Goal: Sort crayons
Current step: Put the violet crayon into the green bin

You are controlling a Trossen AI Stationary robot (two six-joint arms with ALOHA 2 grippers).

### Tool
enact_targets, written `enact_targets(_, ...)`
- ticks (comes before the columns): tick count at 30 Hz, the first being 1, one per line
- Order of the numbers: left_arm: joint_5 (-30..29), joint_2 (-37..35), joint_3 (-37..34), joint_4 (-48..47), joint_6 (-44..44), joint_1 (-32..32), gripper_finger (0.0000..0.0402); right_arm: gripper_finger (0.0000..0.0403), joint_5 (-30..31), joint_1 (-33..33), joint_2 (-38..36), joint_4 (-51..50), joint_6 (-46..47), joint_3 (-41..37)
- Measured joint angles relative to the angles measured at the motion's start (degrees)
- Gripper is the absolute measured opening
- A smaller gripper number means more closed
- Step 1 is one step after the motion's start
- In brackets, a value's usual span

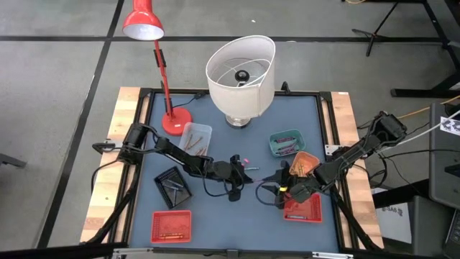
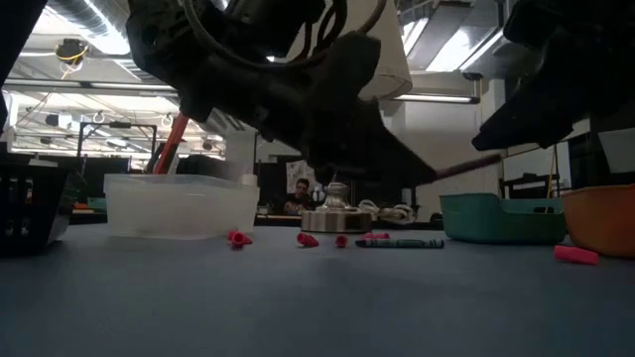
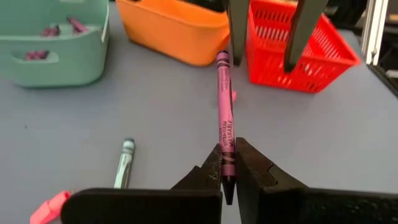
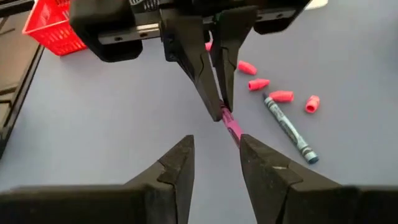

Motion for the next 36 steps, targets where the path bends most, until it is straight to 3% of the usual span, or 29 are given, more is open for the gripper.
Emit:
enact_targets(17, 2.9, -0.1, 0.1, 2.6, 0.0, 0.0, 0.0002, 0.0127, 2.2, 0.0, 0.0, 0.0, -11.9, 0.0)
enact_targets(36, 2.8, -0.2, 0.2, 5.9, 0.4, -0.8, 0.0002, 0.0127, 0.0, 0.0, -0.1, -0.9, -13.6, 0.0)
